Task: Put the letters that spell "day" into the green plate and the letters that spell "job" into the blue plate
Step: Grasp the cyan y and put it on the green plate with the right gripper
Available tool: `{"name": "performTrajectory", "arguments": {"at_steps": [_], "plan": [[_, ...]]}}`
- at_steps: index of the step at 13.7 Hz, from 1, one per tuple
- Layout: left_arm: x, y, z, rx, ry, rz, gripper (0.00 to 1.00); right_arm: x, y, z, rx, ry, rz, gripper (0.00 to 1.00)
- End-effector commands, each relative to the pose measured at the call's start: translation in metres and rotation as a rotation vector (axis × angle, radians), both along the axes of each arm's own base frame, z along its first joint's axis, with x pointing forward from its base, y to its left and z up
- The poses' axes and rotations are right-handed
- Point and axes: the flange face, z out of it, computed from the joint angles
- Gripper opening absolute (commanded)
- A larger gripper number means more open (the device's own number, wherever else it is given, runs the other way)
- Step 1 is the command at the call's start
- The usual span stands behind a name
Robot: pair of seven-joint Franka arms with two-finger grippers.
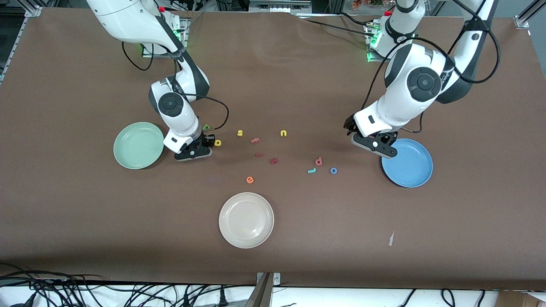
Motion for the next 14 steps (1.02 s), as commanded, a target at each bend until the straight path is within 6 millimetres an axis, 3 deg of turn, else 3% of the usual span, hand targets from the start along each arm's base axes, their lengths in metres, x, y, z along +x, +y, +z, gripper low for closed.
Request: {"name": "performTrajectory", "arguments": {"at_steps": [1,3,6,8,9,11,12,14], "plan": [[0.010,-0.025,-0.041,-0.025,-0.007,-0.022,1.00,0.008,0.003,0.003,-0.009,-0.012,0.012,0.11],[0.018,-0.053,-0.071,-0.039,-0.009,-0.035,1.00,0.017,0.001,0.017,-0.018,-0.013,0.007,0.07],[0.023,-0.058,-0.100,-0.039,-0.002,-0.038,1.00,0.042,-0.009,0.075,-0.088,0.050,0.022,0.07],[0.026,-0.058,-0.115,-0.044,-0.008,-0.040,0.99,0.048,-0.044,0.104,-0.129,0.088,0.061,0.08],[0.029,-0.057,-0.121,-0.050,-0.027,-0.033,0.99,0.049,-0.075,0.110,-0.144,0.118,0.073,0.13],[0.031,-0.057,-0.133,-0.057,-0.036,-0.016,0.99,0.035,-0.132,0.109,-0.153,0.167,0.117,0.16],[0.032,-0.054,-0.135,-0.063,-0.031,-0.002,0.99,0.026,-0.153,0.106,-0.153,0.187,0.113,0.16],[0.034,-0.044,-0.167,-0.052,-0.020,0.024,0.99,0.013,-0.183,0.093,-0.157,0.219,0.088,0.15]]}}
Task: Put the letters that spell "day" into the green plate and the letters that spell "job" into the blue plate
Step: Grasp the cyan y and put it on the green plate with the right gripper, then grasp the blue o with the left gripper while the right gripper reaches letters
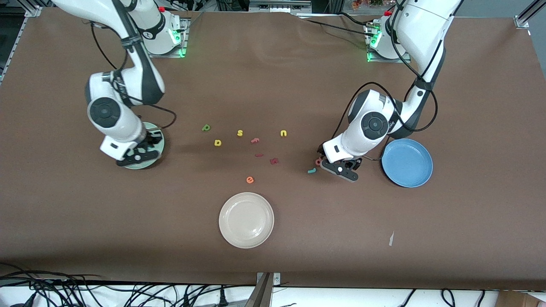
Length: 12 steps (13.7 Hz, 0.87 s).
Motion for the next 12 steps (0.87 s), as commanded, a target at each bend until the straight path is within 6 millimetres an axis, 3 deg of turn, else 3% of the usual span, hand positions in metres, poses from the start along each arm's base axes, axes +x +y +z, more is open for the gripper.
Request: {"name": "performTrajectory", "arguments": {"at_steps": [1,3,4,5,6,9,12], "plan": [[0.014,0.013,-0.029,-0.017,-0.021,0.060,0.99,-0.029,-0.033,-0.018,0.014,0.020,0.018,0.15],[0.015,0.015,-0.030,-0.016,-0.027,0.064,0.99,-0.043,-0.047,-0.048,0.028,-0.037,0.042,0.15],[0.016,0.018,-0.032,-0.013,-0.026,0.068,0.99,-0.051,-0.050,-0.062,0.032,-0.064,0.046,0.20],[0.017,0.020,-0.037,-0.008,-0.023,0.074,0.99,-0.057,-0.051,-0.070,0.035,-0.078,0.046,0.60],[0.023,0.016,-0.032,-0.014,-0.039,0.072,0.99,-0.053,-0.050,-0.061,0.040,-0.094,0.049,1.00],[0.022,0.001,-0.042,-0.003,-0.044,0.048,0.99,-0.056,-0.034,-0.015,0.065,-0.068,0.040,1.00],[0.022,-0.003,-0.053,-0.002,-0.052,0.042,0.98,-0.052,0.019,0.017,0.065,-0.049,-0.037,1.00]]}}
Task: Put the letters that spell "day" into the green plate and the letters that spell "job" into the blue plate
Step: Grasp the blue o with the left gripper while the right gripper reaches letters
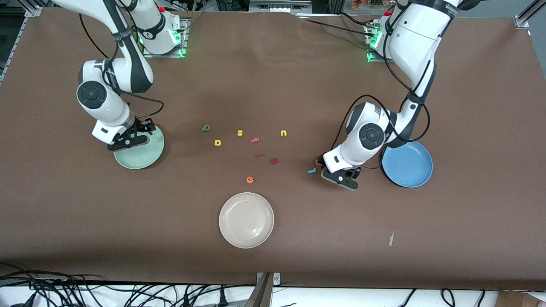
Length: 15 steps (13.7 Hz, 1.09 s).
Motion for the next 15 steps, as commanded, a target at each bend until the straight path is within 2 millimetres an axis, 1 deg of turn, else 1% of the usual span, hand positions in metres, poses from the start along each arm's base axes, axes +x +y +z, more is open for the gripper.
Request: {"name": "performTrajectory", "arguments": {"at_steps": [1,2,3,4,5,6,7,8,9,10,11,13,14,15], "plan": [[0.008,-0.002,-0.011,-0.007,-0.015,0.015,0.95,-0.004,0.054,0.027,0.003,0.018,-0.127,1.00],[0.008,-0.002,-0.011,-0.006,-0.016,0.009,0.92,-0.008,0.067,0.021,0.006,0.018,-0.234,1.00],[0.009,-0.001,-0.009,-0.005,-0.020,0.006,0.90,-0.011,0.084,0.016,0.014,0.018,-0.335,1.00],[0.011,0.002,-0.007,-0.002,-0.025,0.008,0.90,-0.012,0.107,0.016,0.034,0.005,-0.411,1.00],[0.012,0.003,-0.005,-0.001,-0.029,0.009,0.90,-0.010,0.119,0.010,0.038,-0.004,-0.494,1.00],[0.013,0.008,-0.006,0.006,-0.030,0.011,0.90,-0.010,0.131,0.004,0.043,-0.022,-0.540,1.00],[0.012,0.008,-0.008,0.007,-0.025,0.012,0.90,-0.014,0.146,-0.002,0.051,-0.036,-0.566,1.00],[0.011,0.009,-0.009,0.008,-0.022,0.014,0.87,-0.020,0.165,-0.002,0.060,-0.049,-0.593,1.00],[0.010,0.009,-0.010,0.009,-0.019,0.015,0.86,-0.020,0.174,-0.005,0.067,-0.060,-0.605,1.00],[0.009,0.010,-0.011,0.011,-0.015,0.017,0.87,-0.018,0.184,-0.013,0.087,-0.079,-0.594,1.00],[0.009,0.009,-0.010,0.011,-0.016,0.020,0.90,-0.018,0.194,-0.021,0.104,-0.097,-0.589,1.00],[0.002,0.000,-0.011,0.015,-0.005,-0.004,0.91,-0.020,0.218,-0.034,0.110,-0.104,-0.574,0.99],[-0.006,-0.006,-0.014,0.021,0.009,-0.015,0.90,-0.016,0.223,-0.044,0.101,-0.100,-0.557,0.94],[-0.008,-0.007,-0.013,0.022,0.012,-0.019,0.90,-0.012,0.228,-0.045,0.106,-0.104,-0.561,0.88]]}}
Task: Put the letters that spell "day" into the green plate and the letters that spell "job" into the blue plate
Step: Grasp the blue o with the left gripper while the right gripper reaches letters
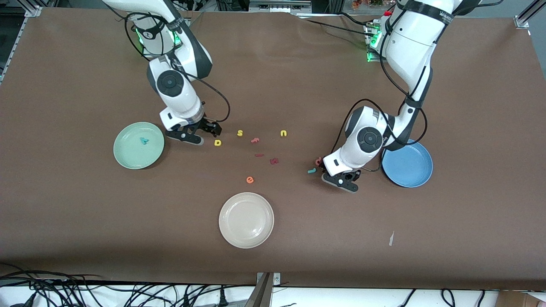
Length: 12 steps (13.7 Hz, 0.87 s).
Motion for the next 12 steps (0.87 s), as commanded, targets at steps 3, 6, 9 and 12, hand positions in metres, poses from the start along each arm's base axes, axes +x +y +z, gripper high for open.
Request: {"name": "performTrajectory", "arguments": {"at_steps": [3,6,9,12], "plan": [[-0.013,-0.004,-0.003,0.011,0.028,-0.023,0.90,0.019,0.045,-0.025,0.005,-0.012,0.020,0.77],[-0.010,0.000,0.000,0.010,0.023,-0.018,0.87,0.036,0.056,-0.046,-0.002,-0.019,0.035,0.74],[-0.007,0.007,0.002,0.010,0.021,-0.010,0.79,0.036,0.053,-0.045,-0.029,-0.030,0.074,0.73],[-0.009,0.009,-0.002,0.013,0.027,-0.033,0.64,0.036,0.047,-0.047,-0.048,-0.029,0.084,0.72]]}}
